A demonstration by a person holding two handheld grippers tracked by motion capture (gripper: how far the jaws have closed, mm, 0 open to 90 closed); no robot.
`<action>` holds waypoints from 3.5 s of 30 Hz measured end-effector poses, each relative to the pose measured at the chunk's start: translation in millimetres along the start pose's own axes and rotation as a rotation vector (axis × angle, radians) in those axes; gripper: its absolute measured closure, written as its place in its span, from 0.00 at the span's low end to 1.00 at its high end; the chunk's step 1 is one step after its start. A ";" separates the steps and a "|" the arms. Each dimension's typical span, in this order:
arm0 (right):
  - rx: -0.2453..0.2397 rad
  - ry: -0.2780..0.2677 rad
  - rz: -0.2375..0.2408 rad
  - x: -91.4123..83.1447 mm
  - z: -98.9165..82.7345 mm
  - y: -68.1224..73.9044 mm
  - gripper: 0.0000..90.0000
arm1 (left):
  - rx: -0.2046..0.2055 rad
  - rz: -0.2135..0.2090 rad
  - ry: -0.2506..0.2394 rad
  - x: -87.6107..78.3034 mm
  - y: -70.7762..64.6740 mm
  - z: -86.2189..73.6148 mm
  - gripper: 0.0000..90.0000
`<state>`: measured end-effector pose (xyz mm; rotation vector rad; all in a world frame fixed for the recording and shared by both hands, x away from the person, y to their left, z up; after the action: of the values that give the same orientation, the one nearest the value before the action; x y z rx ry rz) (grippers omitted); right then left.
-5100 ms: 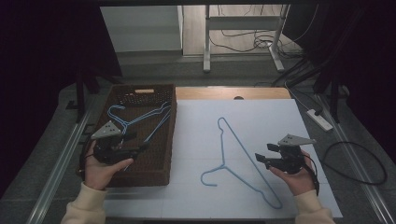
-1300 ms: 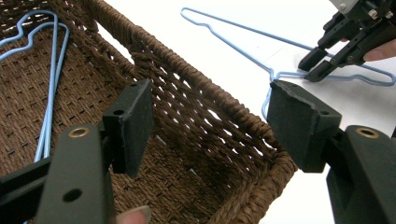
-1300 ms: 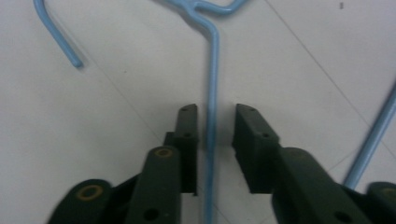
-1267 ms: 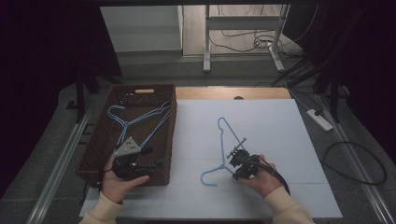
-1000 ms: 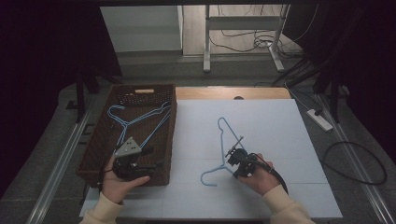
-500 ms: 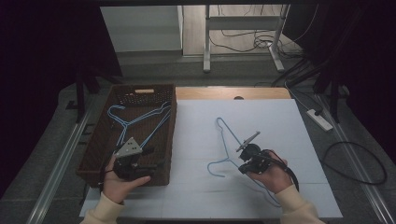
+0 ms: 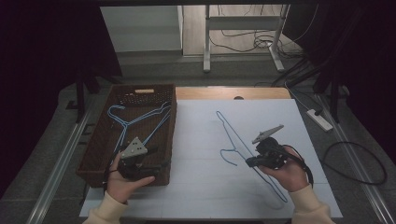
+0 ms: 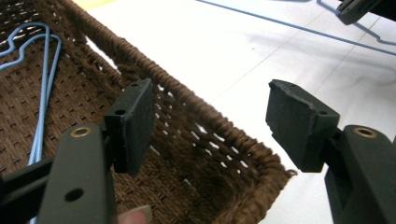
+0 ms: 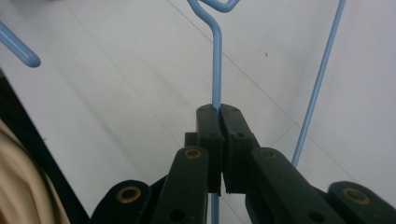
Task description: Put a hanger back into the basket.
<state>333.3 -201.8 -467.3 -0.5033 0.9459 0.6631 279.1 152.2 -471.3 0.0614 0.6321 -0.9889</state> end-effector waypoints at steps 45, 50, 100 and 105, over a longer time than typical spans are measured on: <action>-0.011 -0.129 0.266 -34.9 -4.1 6.6 0.98 | 0.288 -0.118 0.159 101.8 -20.5 90.5 0.33; -0.019 -0.131 0.276 -34.6 -5.5 7.6 0.98 | 0.349 -0.109 0.194 116.8 -18.6 95.3 0.32; 0.033 -0.493 -0.039 -59.8 9.0 -22.9 0.49 | 0.291 -0.223 0.316 103.4 -34.7 99.1 0.97; 0.070 -0.564 -0.084 -65.3 10.3 -26.1 0.39 | 0.230 -0.195 0.279 94.7 -30.0 102.6 0.97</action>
<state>330.5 -232.4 -403.2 -0.2669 0.4116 0.6463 340.0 29.9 -429.7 0.3515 0.7869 -1.2515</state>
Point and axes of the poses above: each handheld gripper's, and its own axes: x roughly forward along the jaws, z roughly out of its top, y roughly to its left, the point moved 5 cm from there along x, roughly forward along the jaws, and after that the axes turned 14 degrees about -z, right-handed, at the moved point
